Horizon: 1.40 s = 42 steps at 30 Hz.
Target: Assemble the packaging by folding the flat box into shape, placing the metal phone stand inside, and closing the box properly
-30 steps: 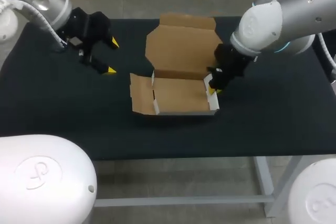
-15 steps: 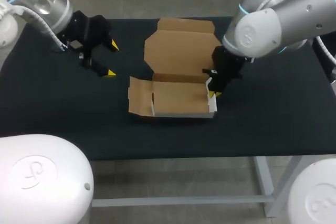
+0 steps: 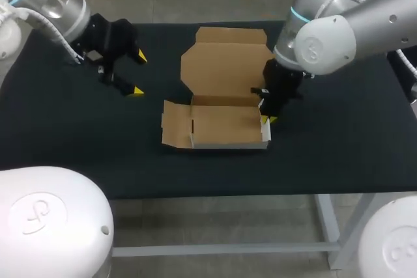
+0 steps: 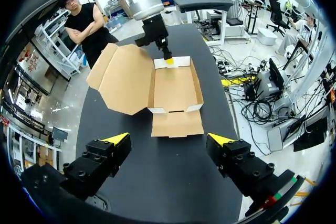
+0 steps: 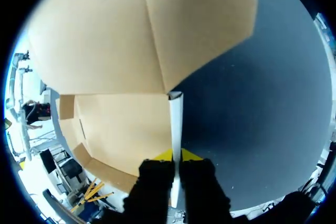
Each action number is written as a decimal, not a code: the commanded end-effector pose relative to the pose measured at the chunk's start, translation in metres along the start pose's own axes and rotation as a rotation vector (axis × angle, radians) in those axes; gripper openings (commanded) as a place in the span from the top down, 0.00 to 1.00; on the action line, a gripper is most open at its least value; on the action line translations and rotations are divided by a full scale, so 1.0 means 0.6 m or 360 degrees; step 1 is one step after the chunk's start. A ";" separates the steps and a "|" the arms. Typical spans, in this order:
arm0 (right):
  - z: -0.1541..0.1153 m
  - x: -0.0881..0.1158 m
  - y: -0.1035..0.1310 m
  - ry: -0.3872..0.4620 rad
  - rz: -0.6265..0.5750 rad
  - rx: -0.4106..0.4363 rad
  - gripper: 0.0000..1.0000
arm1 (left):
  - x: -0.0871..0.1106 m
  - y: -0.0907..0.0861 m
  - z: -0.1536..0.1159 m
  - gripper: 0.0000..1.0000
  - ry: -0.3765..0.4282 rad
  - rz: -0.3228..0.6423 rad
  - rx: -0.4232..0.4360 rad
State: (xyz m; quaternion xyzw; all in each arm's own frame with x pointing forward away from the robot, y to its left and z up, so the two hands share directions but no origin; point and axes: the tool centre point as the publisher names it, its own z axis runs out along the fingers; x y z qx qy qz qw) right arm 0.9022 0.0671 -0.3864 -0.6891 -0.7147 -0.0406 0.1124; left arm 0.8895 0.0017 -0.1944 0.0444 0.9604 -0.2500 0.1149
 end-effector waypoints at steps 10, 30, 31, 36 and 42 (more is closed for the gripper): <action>0.007 0.022 -0.021 -0.0237 0.0039 0.0006 1.00 | 0.001 -0.001 -0.002 0.00 0.0002 -0.0001 -0.0009; 0.021 0.007 -0.015 -0.0196 -0.0014 0.0065 1.00 | 0.001 -0.001 -0.002 0.00 0.0002 -0.0001 -0.0009; 0.021 0.007 -0.014 -0.0194 -0.0029 0.0079 1.00 | 0.001 -0.001 -0.002 0.00 0.0002 -0.0001 -0.0009; 0.028 0.001 -0.004 -0.0197 -0.0043 0.0123 1.00 | 0.001 -0.001 -0.002 0.00 0.0002 -0.0001 -0.0009; 0.032 -0.001 0.002 -0.0206 -0.0057 0.0156 1.00 | 0.001 -0.001 -0.002 0.00 0.0002 -0.0001 -0.0009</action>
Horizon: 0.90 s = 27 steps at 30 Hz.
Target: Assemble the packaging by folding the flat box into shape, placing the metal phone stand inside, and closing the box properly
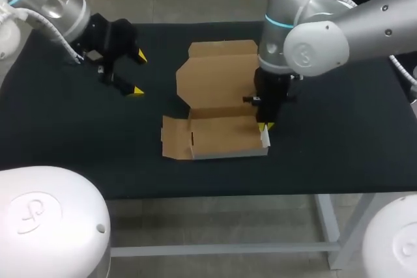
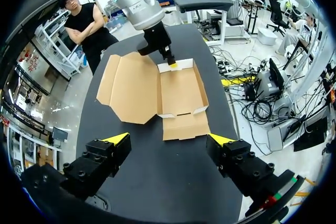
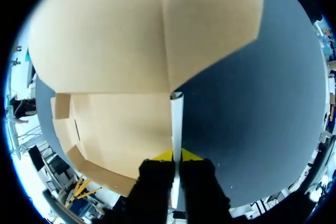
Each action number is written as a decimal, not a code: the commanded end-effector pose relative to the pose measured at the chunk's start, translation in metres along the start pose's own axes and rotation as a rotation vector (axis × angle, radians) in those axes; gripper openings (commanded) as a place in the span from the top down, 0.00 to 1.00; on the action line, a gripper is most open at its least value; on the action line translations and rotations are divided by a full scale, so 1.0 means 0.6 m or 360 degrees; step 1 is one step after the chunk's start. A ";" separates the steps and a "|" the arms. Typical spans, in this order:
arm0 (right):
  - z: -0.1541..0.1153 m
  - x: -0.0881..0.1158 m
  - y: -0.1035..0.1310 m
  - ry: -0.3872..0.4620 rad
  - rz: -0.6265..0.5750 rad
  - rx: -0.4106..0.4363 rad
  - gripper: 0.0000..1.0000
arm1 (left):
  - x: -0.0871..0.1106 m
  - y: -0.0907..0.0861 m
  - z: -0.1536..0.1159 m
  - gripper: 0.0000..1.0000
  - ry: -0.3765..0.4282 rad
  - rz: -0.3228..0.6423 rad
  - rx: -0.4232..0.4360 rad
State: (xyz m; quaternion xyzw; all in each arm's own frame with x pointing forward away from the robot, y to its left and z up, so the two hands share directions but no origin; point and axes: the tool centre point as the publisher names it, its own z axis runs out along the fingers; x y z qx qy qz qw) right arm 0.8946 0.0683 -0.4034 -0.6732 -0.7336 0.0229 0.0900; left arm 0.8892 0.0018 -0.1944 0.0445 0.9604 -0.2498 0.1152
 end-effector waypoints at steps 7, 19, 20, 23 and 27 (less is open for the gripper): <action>0.003 0.001 0.012 -0.0017 -0.0003 0.0045 0.98 | 0.000 -0.001 -0.002 0.00 0.0003 -0.0001 -0.0008; 0.008 0.000 0.007 -0.0051 0.0034 -0.0020 0.90 | 0.000 -0.001 -0.002 0.00 0.0003 -0.0001 -0.0008; 0.009 0.000 0.007 -0.0056 0.0037 -0.0025 0.88 | 0.000 -0.001 -0.002 0.00 0.0003 -0.0001 -0.0008; 0.011 0.001 0.006 -0.0060 0.0041 -0.0034 0.88 | 0.000 -0.001 -0.002 0.00 0.0003 -0.0001 -0.0008; 0.012 0.002 0.006 -0.0056 0.0047 -0.0046 0.86 | 0.000 -0.001 -0.002 0.00 0.0003 -0.0001 -0.0008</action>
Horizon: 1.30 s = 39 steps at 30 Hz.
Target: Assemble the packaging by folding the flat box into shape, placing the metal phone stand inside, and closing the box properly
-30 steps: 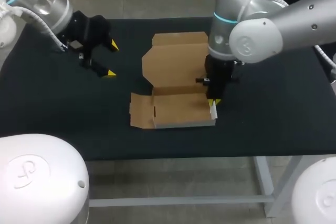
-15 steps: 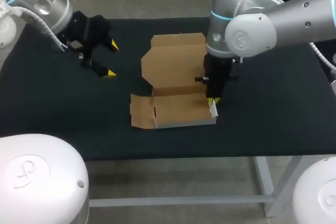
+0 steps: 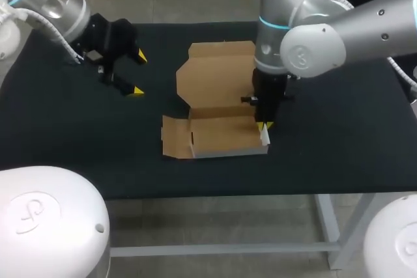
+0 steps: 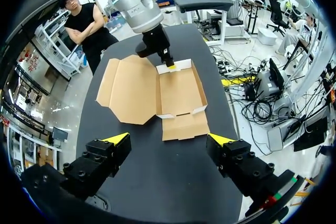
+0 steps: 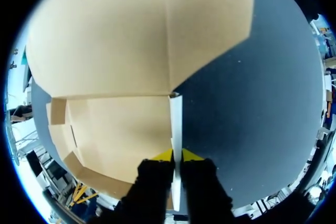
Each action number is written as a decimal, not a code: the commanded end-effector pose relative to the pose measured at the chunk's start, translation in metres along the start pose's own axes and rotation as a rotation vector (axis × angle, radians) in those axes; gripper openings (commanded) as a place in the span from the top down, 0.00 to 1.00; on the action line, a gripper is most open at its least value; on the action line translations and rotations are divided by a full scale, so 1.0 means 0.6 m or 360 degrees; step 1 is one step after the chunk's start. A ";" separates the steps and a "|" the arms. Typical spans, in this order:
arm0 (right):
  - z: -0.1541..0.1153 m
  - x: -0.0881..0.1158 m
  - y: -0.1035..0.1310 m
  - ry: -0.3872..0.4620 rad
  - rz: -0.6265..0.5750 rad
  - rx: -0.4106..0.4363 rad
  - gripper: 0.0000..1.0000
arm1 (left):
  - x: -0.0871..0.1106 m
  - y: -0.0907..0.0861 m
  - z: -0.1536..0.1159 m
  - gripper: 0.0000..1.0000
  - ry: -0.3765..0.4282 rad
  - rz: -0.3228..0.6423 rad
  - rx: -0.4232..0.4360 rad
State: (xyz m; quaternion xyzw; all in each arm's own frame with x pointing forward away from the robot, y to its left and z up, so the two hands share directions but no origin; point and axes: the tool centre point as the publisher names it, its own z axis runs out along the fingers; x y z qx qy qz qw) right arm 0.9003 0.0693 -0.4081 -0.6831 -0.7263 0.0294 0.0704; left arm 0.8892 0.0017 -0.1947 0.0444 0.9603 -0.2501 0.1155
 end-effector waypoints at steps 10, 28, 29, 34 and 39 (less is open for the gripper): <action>0.008 0.004 -0.007 -0.0068 0.0080 -0.0115 0.86 | 0.000 -0.001 -0.002 0.00 0.0004 -0.0001 -0.0009; 0.017 0.002 -0.008 -0.0069 0.0183 -0.0234 0.85 | 0.000 -0.001 -0.002 0.00 0.0004 -0.0001 -0.0009; 0.017 0.002 -0.008 -0.0068 0.0186 -0.0237 0.85 | 0.000 -0.001 -0.002 0.00 0.0004 -0.0001 -0.0009; 0.019 0.002 -0.006 -0.0067 0.0197 -0.0250 0.84 | 0.000 -0.001 -0.002 0.00 0.0004 -0.0001 -0.0009; 0.020 0.002 -0.004 -0.0066 0.0208 -0.0258 0.84 | 0.000 -0.001 -0.002 0.00 0.0004 -0.0001 -0.0009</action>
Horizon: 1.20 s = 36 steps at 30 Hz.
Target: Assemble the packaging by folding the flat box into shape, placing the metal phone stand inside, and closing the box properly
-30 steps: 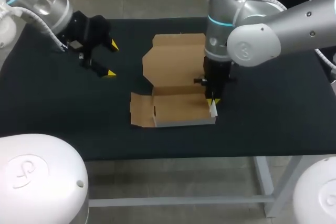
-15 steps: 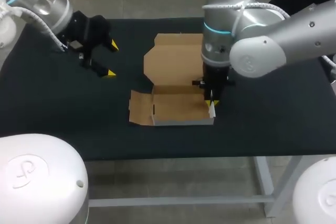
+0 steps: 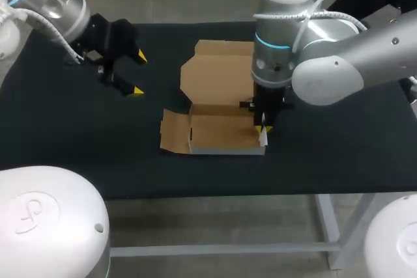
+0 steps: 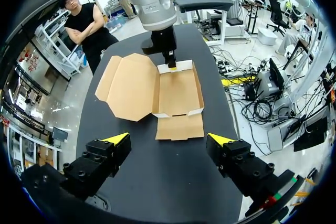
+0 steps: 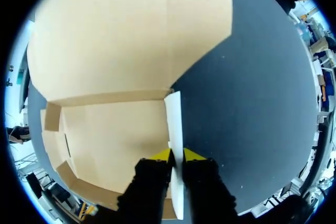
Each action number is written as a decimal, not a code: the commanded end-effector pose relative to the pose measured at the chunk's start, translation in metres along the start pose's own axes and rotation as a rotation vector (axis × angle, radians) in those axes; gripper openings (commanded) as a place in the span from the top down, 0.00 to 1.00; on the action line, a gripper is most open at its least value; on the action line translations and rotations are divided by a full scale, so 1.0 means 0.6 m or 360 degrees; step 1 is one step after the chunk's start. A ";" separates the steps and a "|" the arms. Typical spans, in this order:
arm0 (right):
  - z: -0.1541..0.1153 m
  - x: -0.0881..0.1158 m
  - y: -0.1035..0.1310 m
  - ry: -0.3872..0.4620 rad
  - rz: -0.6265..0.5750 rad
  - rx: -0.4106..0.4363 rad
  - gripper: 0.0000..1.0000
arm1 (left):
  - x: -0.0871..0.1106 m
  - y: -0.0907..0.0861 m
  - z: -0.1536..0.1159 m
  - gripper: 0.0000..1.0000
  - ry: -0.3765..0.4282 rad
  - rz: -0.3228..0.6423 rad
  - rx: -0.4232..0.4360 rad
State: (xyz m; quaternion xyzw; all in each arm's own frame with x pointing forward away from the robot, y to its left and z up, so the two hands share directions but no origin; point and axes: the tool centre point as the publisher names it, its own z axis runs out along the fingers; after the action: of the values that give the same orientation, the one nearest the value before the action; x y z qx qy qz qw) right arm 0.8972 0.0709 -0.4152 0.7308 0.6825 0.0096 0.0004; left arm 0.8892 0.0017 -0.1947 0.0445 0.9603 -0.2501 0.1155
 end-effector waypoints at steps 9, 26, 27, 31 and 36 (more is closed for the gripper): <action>0.014 0.003 0.003 0.0013 0.0011 0.0003 0.85 | 0.000 -0.001 -0.002 0.00 0.0004 -0.0001 -0.0009; 0.016 0.004 0.009 -0.0010 -0.0032 0.0014 1.00 | 0.000 -0.001 -0.002 0.00 0.0004 -0.0001 -0.0009; 0.015 0.004 0.011 -0.0012 -0.0049 0.0008 1.00 | 0.000 -0.001 -0.002 0.00 0.0004 -0.0001 -0.0009; 0.012 0.003 0.014 -0.0047 -0.0129 -0.0002 1.00 | 0.000 -0.001 -0.002 0.00 0.0004 -0.0001 -0.0009; 0.008 0.000 0.021 -0.0126 -0.0191 -0.0001 1.00 | 0.000 -0.001 -0.002 0.00 0.0004 -0.0001 -0.0009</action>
State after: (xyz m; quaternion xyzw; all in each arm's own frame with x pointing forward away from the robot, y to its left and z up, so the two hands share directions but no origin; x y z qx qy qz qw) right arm 0.9054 0.0655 -0.4212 0.6897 0.7237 -0.0045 0.0237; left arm 0.8892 0.0017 -0.1946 0.0445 0.9603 -0.2501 0.1155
